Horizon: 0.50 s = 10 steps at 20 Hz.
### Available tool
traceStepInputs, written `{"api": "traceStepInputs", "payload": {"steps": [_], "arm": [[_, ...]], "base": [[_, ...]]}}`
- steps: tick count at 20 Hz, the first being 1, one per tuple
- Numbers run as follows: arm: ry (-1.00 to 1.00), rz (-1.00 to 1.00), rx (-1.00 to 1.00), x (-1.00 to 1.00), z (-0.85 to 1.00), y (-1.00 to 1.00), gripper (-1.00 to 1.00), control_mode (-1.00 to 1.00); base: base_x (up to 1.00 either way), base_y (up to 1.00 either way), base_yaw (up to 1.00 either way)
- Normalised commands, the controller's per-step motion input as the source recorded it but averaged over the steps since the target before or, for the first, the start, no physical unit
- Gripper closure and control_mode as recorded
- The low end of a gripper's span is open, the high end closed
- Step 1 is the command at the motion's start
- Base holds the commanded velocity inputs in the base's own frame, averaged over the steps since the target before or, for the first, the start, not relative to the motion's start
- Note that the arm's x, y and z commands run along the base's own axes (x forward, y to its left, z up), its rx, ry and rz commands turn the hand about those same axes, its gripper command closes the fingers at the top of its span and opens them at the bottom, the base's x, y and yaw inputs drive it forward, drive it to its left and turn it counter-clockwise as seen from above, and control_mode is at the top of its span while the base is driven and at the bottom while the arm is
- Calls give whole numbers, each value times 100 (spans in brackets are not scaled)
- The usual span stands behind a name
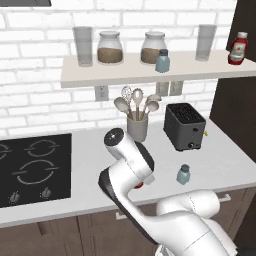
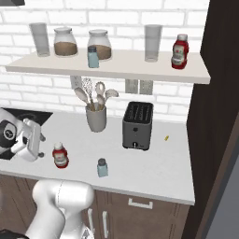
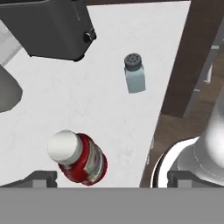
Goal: Put the shaker and condiment bottle from the counter next to their counterparts in the cabinet.
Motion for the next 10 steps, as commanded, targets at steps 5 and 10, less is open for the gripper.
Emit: {"api": "traceStepInputs", "payload": {"steps": [5,10], "arm": [[2,4,0,49,-12,0,-100,-100],[1,0,0,35,-26,1,-100,-100]], "base": [[0,0,0],[0,0,0]]}}
